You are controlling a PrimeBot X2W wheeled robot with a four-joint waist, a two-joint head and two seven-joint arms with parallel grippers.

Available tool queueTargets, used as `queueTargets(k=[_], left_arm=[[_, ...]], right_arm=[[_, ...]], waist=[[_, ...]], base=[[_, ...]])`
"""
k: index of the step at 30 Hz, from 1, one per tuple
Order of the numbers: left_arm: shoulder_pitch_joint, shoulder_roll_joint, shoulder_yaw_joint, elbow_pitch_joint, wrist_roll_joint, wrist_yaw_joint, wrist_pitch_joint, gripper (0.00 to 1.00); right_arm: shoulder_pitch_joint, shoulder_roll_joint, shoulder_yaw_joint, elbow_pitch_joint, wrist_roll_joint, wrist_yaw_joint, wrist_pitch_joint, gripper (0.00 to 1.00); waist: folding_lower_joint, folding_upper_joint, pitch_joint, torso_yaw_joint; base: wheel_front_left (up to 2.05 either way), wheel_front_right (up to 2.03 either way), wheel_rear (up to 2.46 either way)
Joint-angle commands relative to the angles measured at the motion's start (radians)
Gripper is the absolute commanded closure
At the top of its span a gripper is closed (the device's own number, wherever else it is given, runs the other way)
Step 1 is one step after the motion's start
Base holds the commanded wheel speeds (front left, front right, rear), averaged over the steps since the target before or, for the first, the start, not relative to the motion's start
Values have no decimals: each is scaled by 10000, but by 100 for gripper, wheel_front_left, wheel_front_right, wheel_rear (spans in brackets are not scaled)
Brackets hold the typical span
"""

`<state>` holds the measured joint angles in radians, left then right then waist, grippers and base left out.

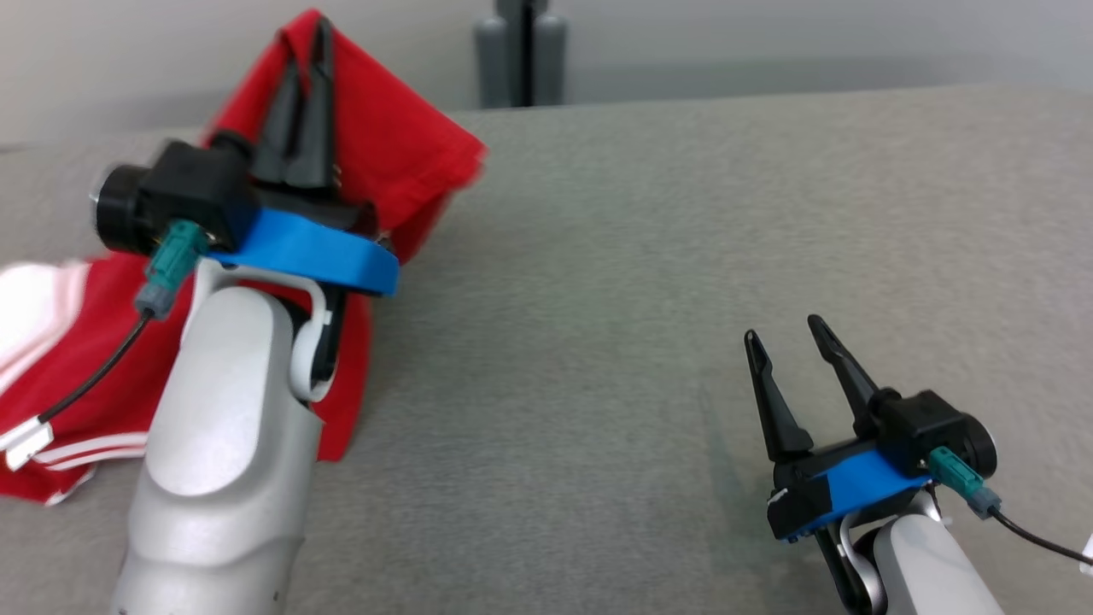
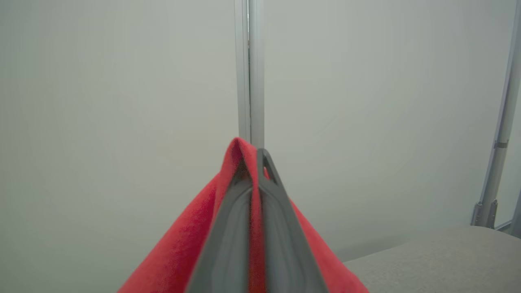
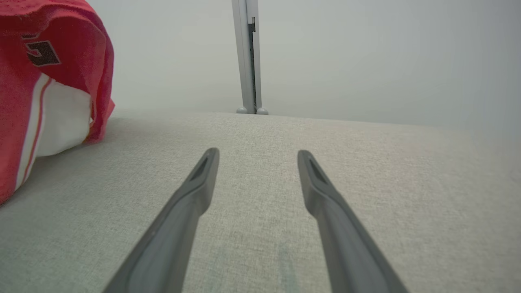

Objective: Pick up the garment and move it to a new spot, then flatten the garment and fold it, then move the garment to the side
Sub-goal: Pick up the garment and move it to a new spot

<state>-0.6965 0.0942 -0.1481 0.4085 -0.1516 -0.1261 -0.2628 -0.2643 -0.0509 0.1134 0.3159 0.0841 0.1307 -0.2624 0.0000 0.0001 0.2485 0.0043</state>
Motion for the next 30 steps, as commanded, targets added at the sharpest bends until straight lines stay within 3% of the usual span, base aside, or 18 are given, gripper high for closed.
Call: queueTargets(k=[1,13,19,20,21,22,26,30], left_arm=[[181,-133,-336,-122,-209,-64,-31,100],[240,-431,-3598,178,-1433,-37,-33,100],[197,-409,-4707,471,-2101,399,-31,100],[243,-411,-4754,535,-2115,479,-31,55],[243,-411,-4754,535,-2115,479,-31,55],[322,-415,-4752,629,-2127,574,-31,0],[733,-376,-4346,1074,-1872,838,-31,0],[1815,-42,-3351,1174,-1640,1232,-31,0]], right_arm=[[155,1,-5,-61,103,1,-36,0],[-137,-1,548,-187,612,-1,-36,0],[-90,2,585,-225,701,1,-36,0],[-55,2,529,-233,687,1,-36,0],[-55,2,529,-233,687,1,-36,0],[-7,1,480,-244,665,1,-36,0],[75,3,331,-237,609,1,-34,0],[213,-2,204,-195,517,1,-36,0]], waist=[[0,-1,-362,-773],[0,-1,-95,-2863],[0,-1,3,-3211],[0,-1,-9,-3183],[0,-1,-9,-3183],[0,-1,-13,-3135],[0,-1,-145,-2757],[0,-1,-492,-2050]], base=[[0,0,0],[0,0,0],[0,0,0],[0,0,0],[0,0,0],[0,0,0],[0,0,0],[0,0,0]])
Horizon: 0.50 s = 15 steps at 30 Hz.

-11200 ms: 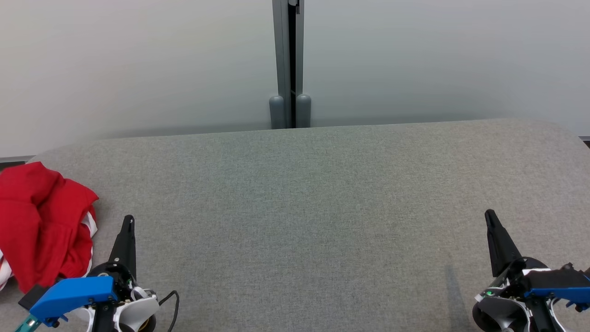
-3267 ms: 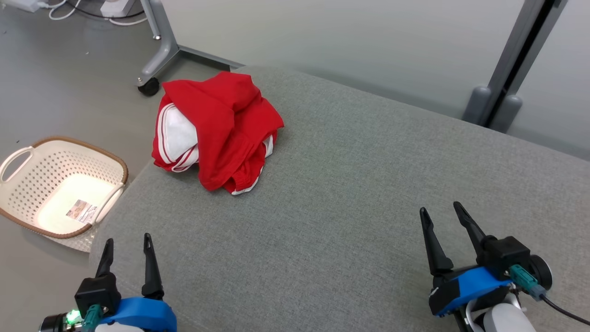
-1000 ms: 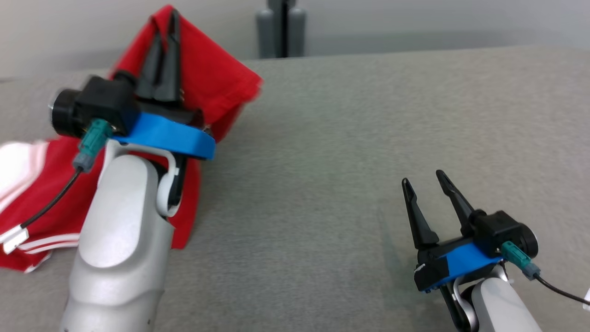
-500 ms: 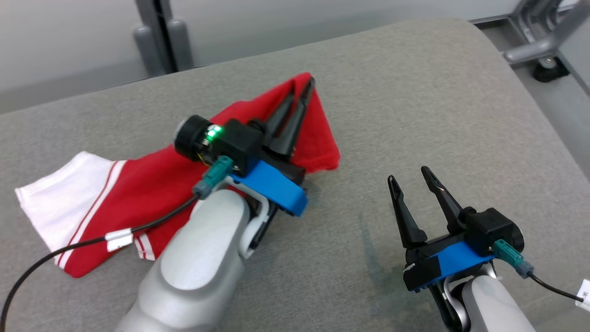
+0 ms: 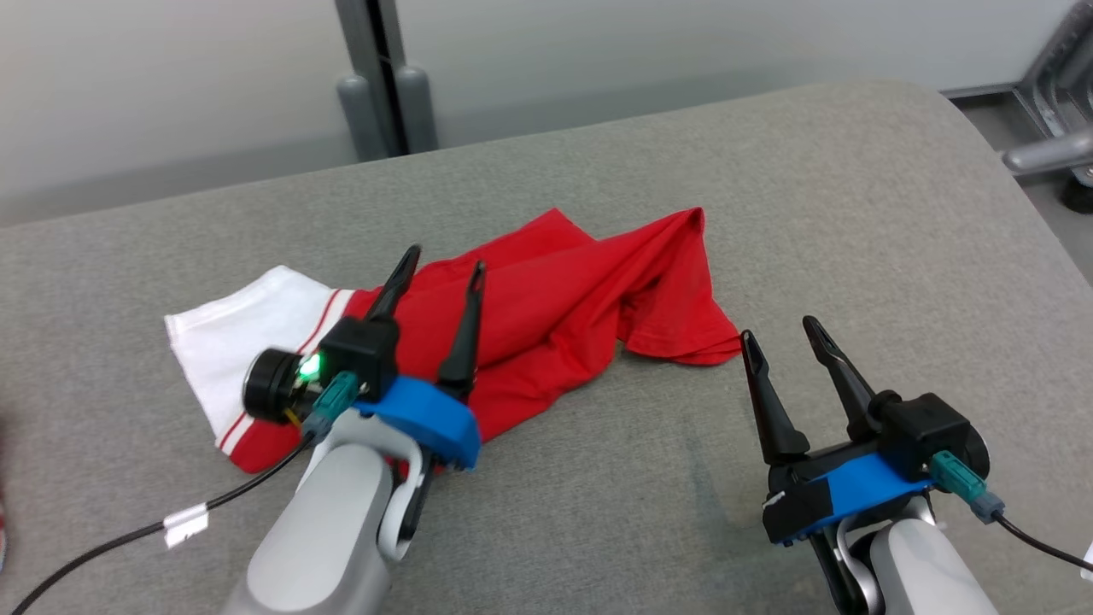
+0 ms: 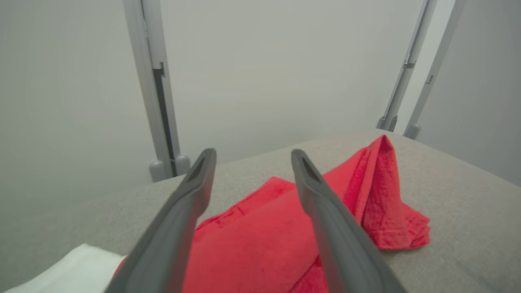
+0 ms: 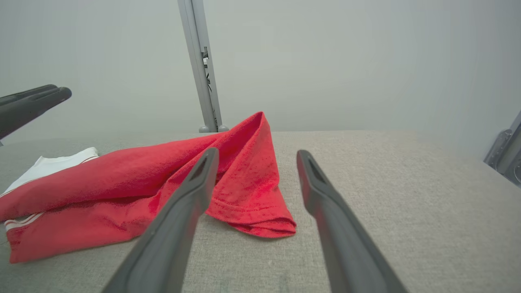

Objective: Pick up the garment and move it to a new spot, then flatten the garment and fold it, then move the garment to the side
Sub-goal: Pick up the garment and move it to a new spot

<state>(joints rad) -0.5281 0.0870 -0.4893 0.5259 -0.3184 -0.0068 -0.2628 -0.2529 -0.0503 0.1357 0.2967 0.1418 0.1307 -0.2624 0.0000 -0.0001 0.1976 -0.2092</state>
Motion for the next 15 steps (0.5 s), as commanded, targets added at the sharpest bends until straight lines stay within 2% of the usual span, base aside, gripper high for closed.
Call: queueTargets(k=[1,8,15], left_arm=[[406,117,272,14,71,115,-30,0],[2407,353,1906,-599,487,660,-31,0],[4248,244,3245,-1298,1028,1035,-31,0]], right_arm=[[138,-6,-12,24,-95,1,-36,0],[459,-9,-184,143,-238,1,-36,0],[925,-10,-459,334,-342,1,-36,0]], waist=[[0,1,-72,236],[0,1,-738,1157],[0,1,-1467,1778]], base=[[0,0,0],[0,0,0],[0,0,0]])
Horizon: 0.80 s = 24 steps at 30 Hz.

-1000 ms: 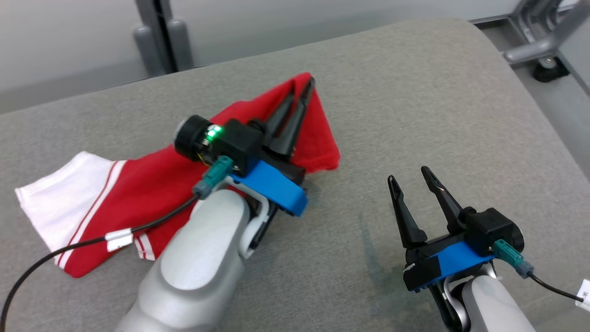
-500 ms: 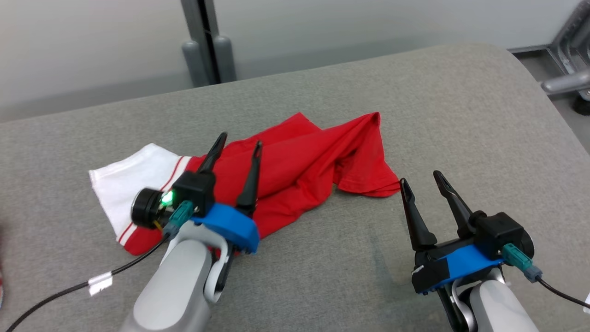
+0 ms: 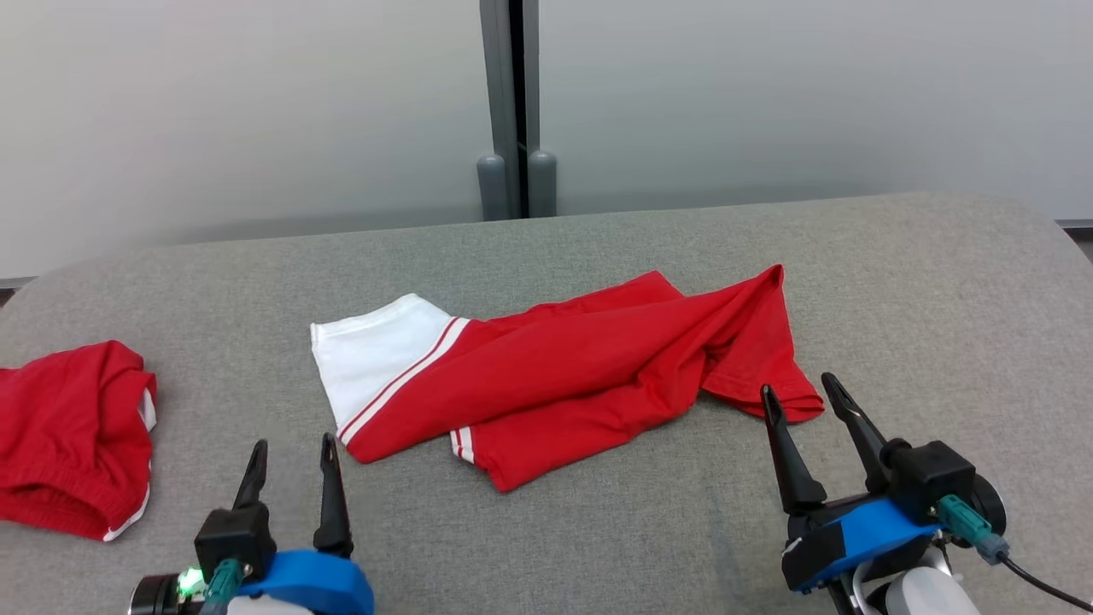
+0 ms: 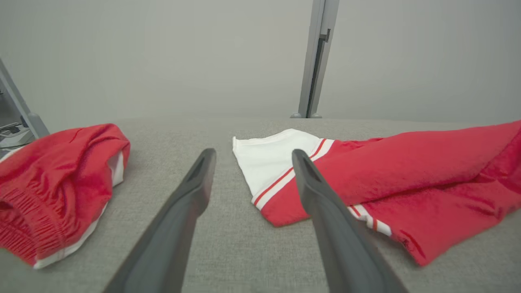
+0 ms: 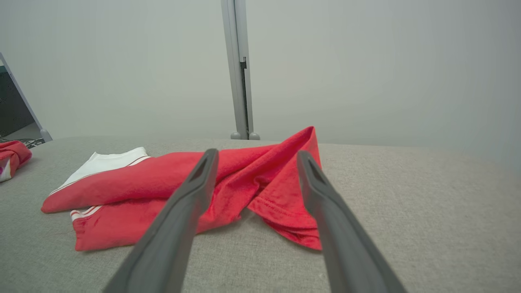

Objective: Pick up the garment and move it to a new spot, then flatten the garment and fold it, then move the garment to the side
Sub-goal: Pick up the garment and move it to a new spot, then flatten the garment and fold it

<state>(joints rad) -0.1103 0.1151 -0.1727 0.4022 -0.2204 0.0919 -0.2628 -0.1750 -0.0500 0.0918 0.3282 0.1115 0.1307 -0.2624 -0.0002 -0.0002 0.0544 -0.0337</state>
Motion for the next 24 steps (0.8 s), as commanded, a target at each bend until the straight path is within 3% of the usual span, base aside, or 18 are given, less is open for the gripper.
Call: queueTargets(k=[1,12,24], left_arm=[[308,-67,230,-147,132,60,-31,0],[1490,-397,1030,-512,754,-219,-31,0],[-425,-532,1336,698,610,-999,-31,0]], right_arm=[[203,-14,-53,33,-48,1,-36,0],[580,-12,-191,180,-103,1,-36,0],[-49,-11,-145,-76,-139,1,-36,0]], waist=[[2,2,-102,72],[2,2,-341,265],[2,2,933,57]], base=[[0,0,0],[0,0,0],[0,0,0]])
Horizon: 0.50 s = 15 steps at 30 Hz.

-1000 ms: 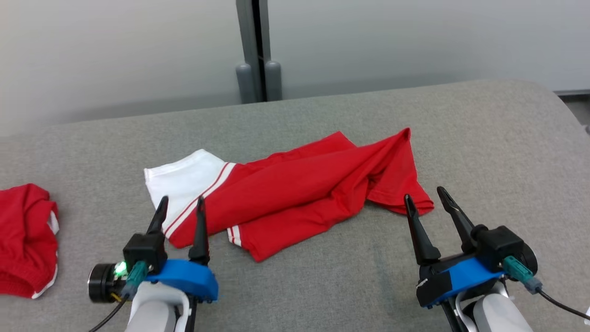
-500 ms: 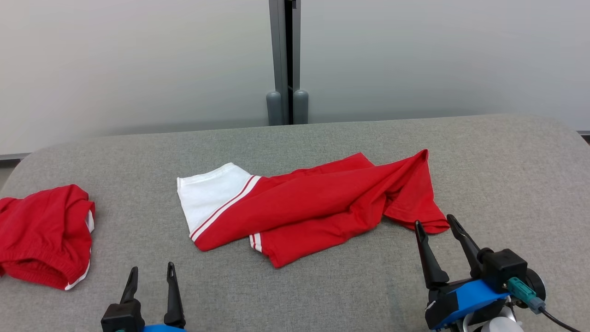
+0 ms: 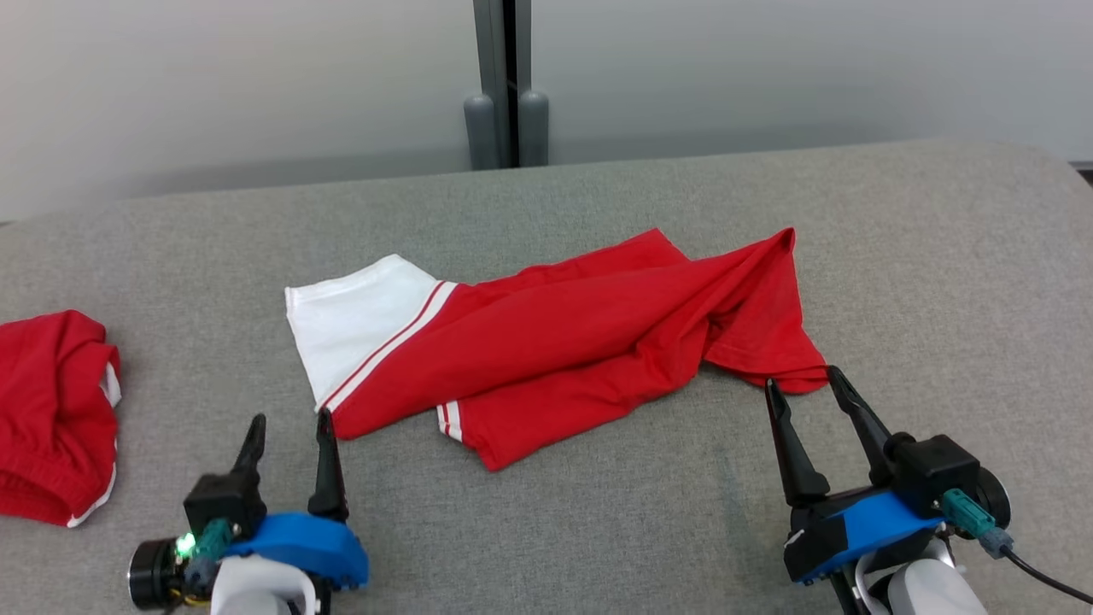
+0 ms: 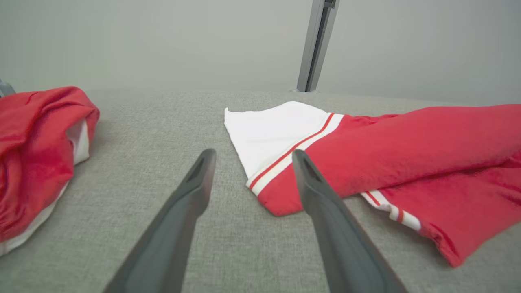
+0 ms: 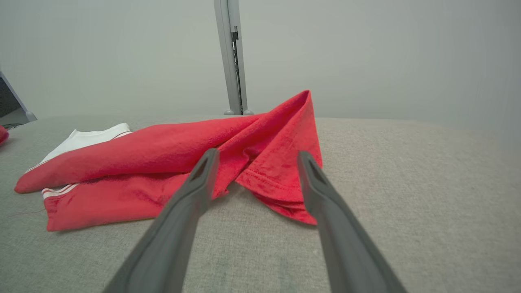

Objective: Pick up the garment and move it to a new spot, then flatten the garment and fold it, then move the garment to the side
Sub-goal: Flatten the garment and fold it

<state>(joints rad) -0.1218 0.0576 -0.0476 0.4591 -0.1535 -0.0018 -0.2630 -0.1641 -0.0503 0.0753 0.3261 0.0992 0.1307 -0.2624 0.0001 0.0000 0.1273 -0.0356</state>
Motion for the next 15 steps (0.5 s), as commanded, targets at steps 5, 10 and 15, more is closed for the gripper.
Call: queueTargets(k=[5,10,15], left_arm=[[-1958,283,237,1682,-197,-328,-12,0],[-3509,582,326,2865,-265,-356,78,0],[-4607,944,17,3427,-65,-546,782,0]], right_arm=[[-482,-8,187,-184,74,1,-36,0],[-779,-10,313,-293,236,1,-36,0],[-848,-10,301,-449,419,1,-36,0]], waist=[[-1,0,866,-134],[-1,0,1407,-401],[-1,0,1699,-523]], base=[[0,0,0],[0,0,0],[0,0,0]])
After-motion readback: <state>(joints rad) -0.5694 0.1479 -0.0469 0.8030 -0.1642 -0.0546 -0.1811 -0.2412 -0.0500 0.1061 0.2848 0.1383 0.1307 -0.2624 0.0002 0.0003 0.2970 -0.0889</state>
